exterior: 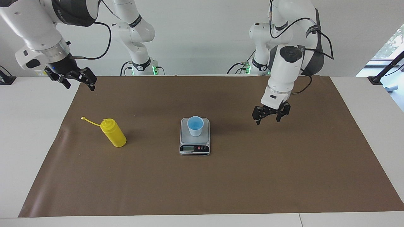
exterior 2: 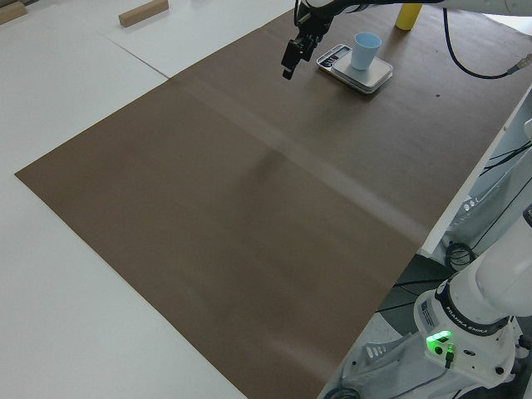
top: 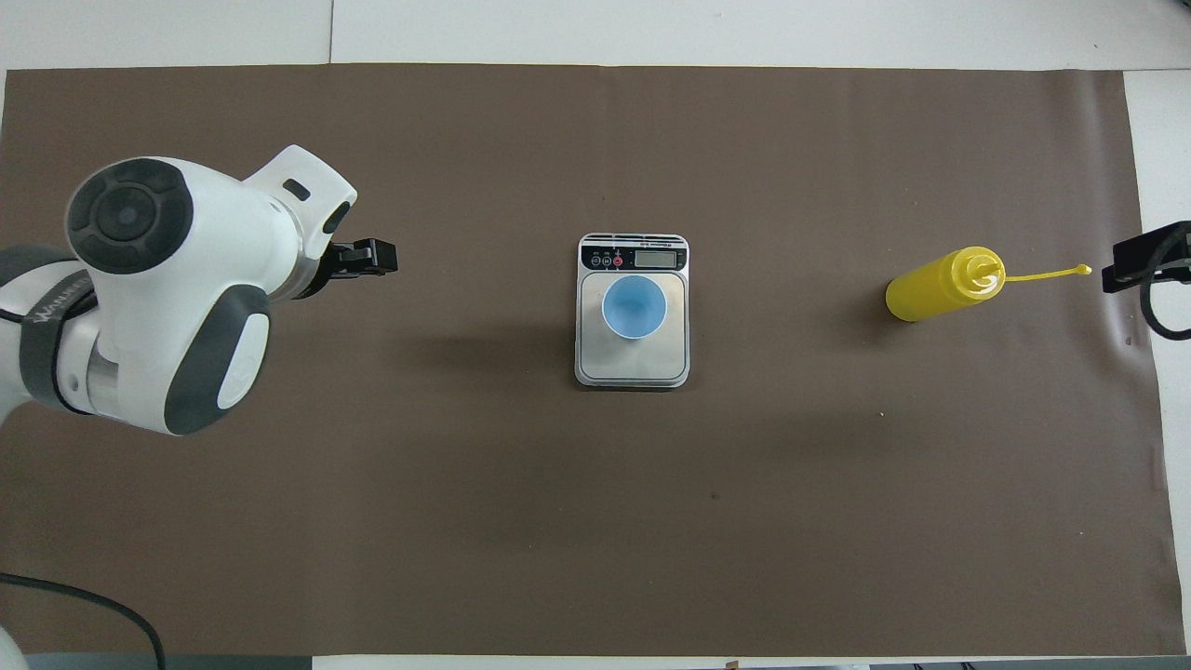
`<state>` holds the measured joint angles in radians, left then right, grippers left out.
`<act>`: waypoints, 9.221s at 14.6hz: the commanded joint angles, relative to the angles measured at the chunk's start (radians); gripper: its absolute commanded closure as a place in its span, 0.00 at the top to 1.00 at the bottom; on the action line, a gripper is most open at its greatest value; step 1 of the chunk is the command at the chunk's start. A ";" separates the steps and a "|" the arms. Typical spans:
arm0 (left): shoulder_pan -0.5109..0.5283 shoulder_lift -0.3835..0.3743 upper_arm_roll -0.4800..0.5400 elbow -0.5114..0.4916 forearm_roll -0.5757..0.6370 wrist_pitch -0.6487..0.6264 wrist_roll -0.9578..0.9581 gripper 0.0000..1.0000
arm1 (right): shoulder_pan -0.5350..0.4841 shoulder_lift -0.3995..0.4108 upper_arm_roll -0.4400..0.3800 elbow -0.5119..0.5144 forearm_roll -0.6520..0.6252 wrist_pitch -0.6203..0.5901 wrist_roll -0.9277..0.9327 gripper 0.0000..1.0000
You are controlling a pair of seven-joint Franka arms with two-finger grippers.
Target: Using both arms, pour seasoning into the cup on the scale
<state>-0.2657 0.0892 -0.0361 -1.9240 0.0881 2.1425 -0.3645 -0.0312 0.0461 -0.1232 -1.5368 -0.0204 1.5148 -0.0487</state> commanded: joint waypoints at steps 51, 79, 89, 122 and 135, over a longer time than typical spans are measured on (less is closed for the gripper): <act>0.232 -0.140 0.008 0.293 -0.093 -0.607 0.377 1.00 | -0.567 0.770 0.120 0.331 0.879 -0.263 1.121 1.00; 0.232 -0.140 0.008 0.293 -0.093 -0.607 0.377 1.00 | -0.409 0.597 0.128 -0.138 1.094 0.038 0.885 1.00; 0.232 -0.140 0.010 0.293 -0.093 -0.607 0.377 1.00 | -0.386 0.555 0.128 -0.224 1.129 0.091 0.840 1.00; 0.232 -0.140 0.010 0.293 -0.093 -0.607 0.377 1.00 | 0.168 0.247 0.122 -0.321 0.654 0.663 1.543 0.00; 0.232 -0.140 0.008 0.293 -0.093 -0.607 0.377 1.00 | 0.336 0.251 0.125 -0.220 0.039 0.625 1.903 0.00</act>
<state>-0.0359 -0.0226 -0.0272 -1.6014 -0.0139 1.5323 0.0060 0.2774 0.3069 0.0017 -1.7689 0.1148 2.1586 1.8208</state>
